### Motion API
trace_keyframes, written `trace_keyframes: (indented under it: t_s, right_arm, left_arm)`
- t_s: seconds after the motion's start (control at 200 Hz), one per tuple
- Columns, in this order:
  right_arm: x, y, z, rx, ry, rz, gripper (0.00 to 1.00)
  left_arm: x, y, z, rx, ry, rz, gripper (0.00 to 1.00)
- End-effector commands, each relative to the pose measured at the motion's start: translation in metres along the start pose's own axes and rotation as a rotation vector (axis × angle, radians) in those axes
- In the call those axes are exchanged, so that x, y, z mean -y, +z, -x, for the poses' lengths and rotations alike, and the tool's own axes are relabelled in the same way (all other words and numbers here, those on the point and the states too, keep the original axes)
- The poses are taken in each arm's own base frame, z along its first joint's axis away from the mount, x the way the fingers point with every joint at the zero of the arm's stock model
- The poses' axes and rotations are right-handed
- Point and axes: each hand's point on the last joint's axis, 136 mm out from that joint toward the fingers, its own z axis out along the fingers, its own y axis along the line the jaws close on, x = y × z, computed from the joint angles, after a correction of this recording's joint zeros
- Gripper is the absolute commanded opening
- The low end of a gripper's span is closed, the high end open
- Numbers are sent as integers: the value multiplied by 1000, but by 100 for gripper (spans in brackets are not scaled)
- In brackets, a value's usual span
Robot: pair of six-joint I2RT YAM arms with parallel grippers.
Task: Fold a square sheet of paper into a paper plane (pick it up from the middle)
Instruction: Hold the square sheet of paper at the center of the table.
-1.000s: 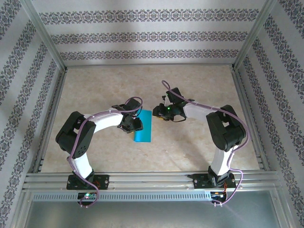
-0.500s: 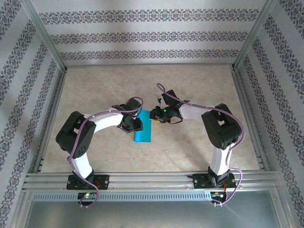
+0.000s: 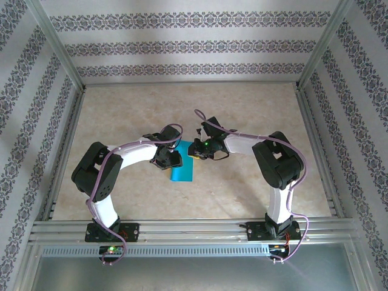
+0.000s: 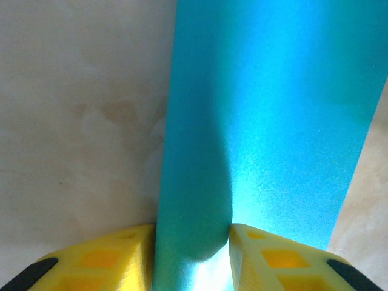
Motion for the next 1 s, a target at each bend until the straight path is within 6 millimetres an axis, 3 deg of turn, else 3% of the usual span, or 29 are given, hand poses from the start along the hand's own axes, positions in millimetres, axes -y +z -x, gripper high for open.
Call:
trace_keyframes:
  t_s: [0.0,0.42,0.75,0.869,0.994]
  right_arm:
    - [-8,6,-1,-20,-4,17,20]
    - [-2,14,-6,-50,2,-7,19]
    - [28,22,-19,-93,21,-110,15]
    - [43,23,-25,-113,34,-161,14]
    - [61,24,-30,-137,36,-227,13]
  left_arm:
    - [-16,26,-22,-96,-14,48,37]
    - [-19,29,-25,-110,-21,58,38]
    - [-19,26,-23,-104,-18,63,38]
    - [-13,14,-14,-75,-4,57,38]
    - [-1,-18,9,12,11,33,41]
